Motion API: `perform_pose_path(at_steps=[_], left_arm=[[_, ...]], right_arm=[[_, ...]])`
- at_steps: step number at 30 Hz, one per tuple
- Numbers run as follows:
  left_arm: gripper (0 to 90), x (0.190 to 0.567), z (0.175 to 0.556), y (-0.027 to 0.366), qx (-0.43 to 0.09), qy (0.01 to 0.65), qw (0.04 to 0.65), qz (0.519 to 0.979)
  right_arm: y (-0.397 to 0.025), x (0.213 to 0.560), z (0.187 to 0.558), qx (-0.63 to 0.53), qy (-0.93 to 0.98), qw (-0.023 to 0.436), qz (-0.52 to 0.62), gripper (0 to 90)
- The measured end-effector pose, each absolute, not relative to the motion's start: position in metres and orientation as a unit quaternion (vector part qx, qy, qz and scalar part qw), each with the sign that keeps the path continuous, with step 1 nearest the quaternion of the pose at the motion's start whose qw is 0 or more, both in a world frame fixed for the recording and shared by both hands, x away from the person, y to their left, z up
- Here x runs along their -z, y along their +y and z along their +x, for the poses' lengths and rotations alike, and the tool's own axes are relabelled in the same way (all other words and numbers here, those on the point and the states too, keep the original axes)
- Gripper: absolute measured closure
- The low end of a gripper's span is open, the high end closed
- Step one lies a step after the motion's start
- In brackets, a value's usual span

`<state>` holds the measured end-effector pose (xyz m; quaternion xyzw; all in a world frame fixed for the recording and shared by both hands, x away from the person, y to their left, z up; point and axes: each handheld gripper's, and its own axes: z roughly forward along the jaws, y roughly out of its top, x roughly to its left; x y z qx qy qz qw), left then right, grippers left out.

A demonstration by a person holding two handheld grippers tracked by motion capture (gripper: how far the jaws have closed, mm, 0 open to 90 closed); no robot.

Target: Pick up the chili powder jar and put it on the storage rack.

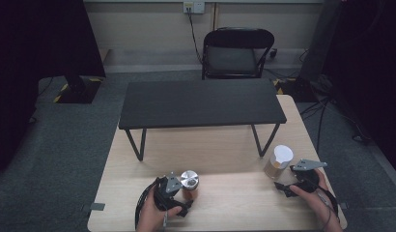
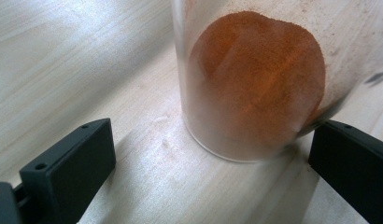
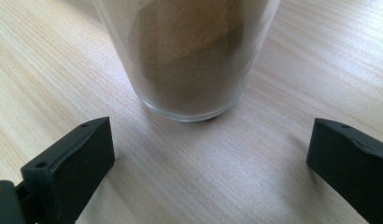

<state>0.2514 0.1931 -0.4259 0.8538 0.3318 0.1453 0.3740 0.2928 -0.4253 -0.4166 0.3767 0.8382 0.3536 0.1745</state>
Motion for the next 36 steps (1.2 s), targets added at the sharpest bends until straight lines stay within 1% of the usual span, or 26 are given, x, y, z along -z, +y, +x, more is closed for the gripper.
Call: perform_pose_path(at_steps=[27,36], left_arm=[[1.1,0.4254,0.2506,0.1927,-0.148,0.334,0.374,0.853],[1.9,0.4256,0.2512,0.1966,-0.137,0.339,0.393,0.844]], right_arm=[[-0.4245,0.4167,0.2924,-0.353,0.838,0.175,0.378,0.0],[-0.4244,0.4166,0.2924,-0.353,0.838,0.176,0.378,0.0]])
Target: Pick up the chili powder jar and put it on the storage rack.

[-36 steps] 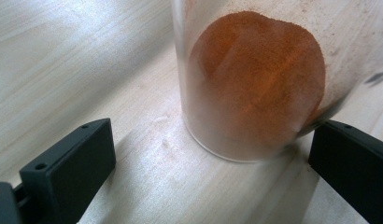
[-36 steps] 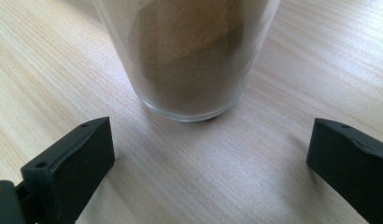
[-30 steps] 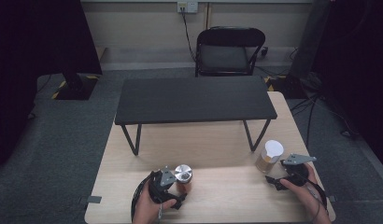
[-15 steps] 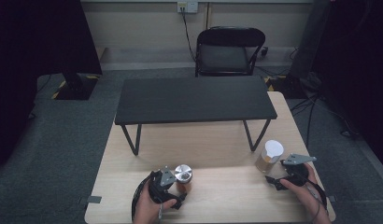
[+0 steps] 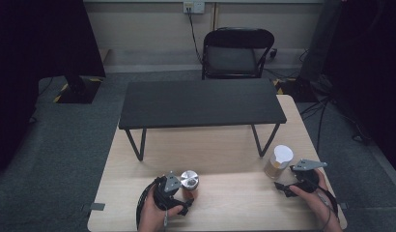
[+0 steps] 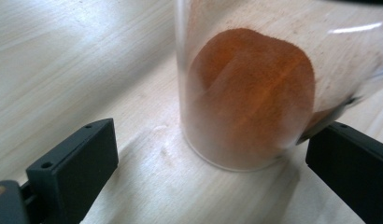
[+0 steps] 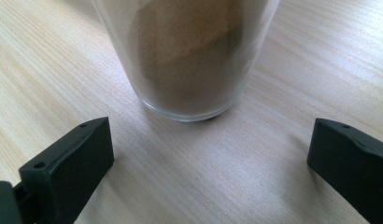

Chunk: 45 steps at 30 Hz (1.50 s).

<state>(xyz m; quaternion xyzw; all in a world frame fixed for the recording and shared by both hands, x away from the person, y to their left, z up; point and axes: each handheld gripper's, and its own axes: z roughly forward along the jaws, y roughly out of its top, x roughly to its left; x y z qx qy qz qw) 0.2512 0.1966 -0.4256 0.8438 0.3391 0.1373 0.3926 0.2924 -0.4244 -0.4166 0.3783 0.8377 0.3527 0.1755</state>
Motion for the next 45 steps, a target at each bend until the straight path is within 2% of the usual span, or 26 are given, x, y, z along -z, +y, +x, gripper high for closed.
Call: perform_pose_path(at_steps=[21,45], left_arm=[[2.7,0.426,0.254,0.183,-0.137,0.343,0.405,0.836],[27.1,0.425,0.254,0.183,-0.132,0.340,0.422,0.830]], right_arm=[[-0.424,0.417,0.292,-0.352,0.838,0.176,0.378,0.0],[-0.424,0.417,0.292,-0.352,0.838,0.176,0.379,0.0]])
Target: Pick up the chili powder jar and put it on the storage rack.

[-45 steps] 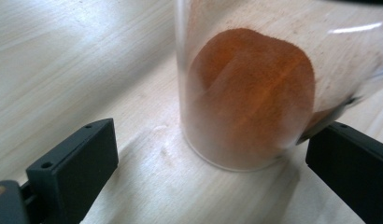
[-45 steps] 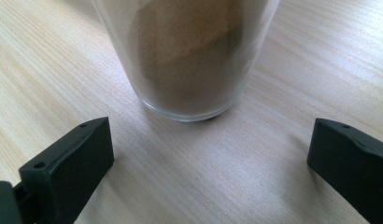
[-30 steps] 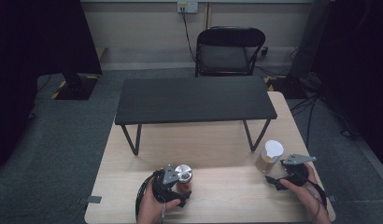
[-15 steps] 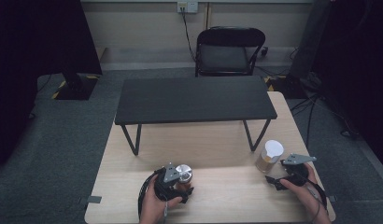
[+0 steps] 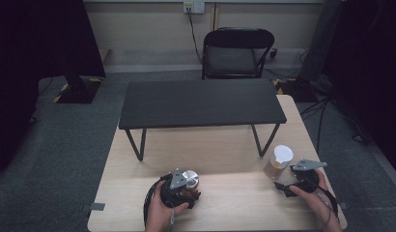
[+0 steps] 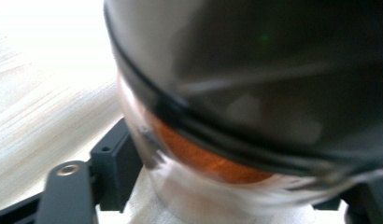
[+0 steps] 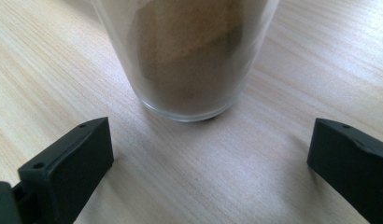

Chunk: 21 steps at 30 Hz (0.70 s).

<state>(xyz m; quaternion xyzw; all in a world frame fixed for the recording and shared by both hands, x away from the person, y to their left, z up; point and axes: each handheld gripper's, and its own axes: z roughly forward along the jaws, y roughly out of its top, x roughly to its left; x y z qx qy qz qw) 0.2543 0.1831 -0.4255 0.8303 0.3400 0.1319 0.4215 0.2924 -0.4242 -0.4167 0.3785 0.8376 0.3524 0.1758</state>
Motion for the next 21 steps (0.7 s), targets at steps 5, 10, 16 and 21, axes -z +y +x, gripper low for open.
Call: perform_pose_path(at_steps=[5,10,16,21], left_arm=[[28.4,0.4247,0.2531,0.1817,-0.137,0.337,0.419,0.832],[29.9,0.4226,0.2498,0.1777,-0.153,0.325,0.411,0.838],[30.4,0.4203,0.2490,0.1757,-0.156,0.321,0.405,0.842],[30.4,0.4192,0.2492,0.1750,-0.153,0.322,0.405,0.842]], right_arm=[[-0.4242,0.4166,0.2924,-0.352,0.838,0.176,0.378,0.0],[-0.4242,0.4167,0.2924,-0.352,0.838,0.176,0.379,0.0],[-0.4242,0.4166,0.2923,-0.352,0.838,0.176,0.379,0.0],[-0.4242,0.4166,0.2924,-0.352,0.838,0.176,0.379,0.0]])
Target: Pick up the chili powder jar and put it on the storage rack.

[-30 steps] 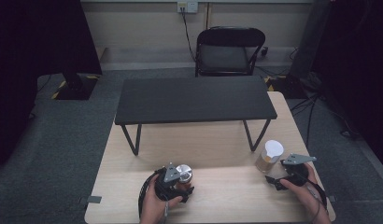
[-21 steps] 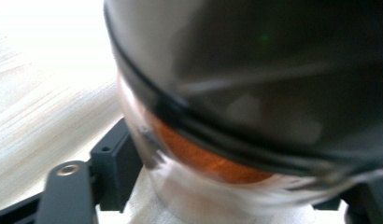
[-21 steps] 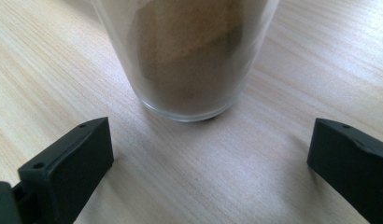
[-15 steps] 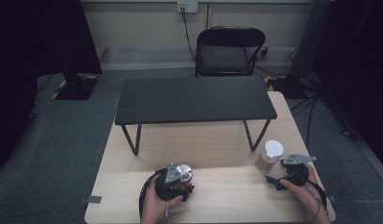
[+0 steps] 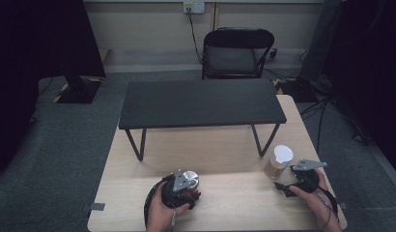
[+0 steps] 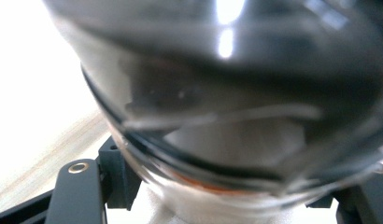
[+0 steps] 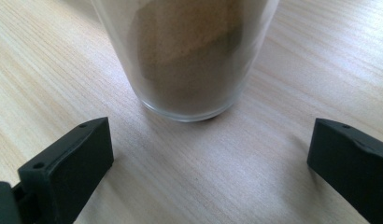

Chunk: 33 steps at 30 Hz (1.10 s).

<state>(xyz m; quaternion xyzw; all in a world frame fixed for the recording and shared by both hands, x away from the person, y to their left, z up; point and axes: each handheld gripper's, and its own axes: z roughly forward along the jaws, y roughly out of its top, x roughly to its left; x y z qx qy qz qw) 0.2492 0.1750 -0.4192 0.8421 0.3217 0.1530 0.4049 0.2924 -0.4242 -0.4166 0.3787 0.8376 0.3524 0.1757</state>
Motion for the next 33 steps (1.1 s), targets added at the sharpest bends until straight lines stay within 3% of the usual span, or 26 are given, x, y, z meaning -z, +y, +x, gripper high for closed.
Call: perform_pose_path(at_steps=[33], left_arm=[[30.4,0.385,0.253,0.188,-0.143,0.328,0.425,0.832]], right_arm=[[-0.424,0.417,0.292,-0.352,0.838,0.176,0.379,0.0]])
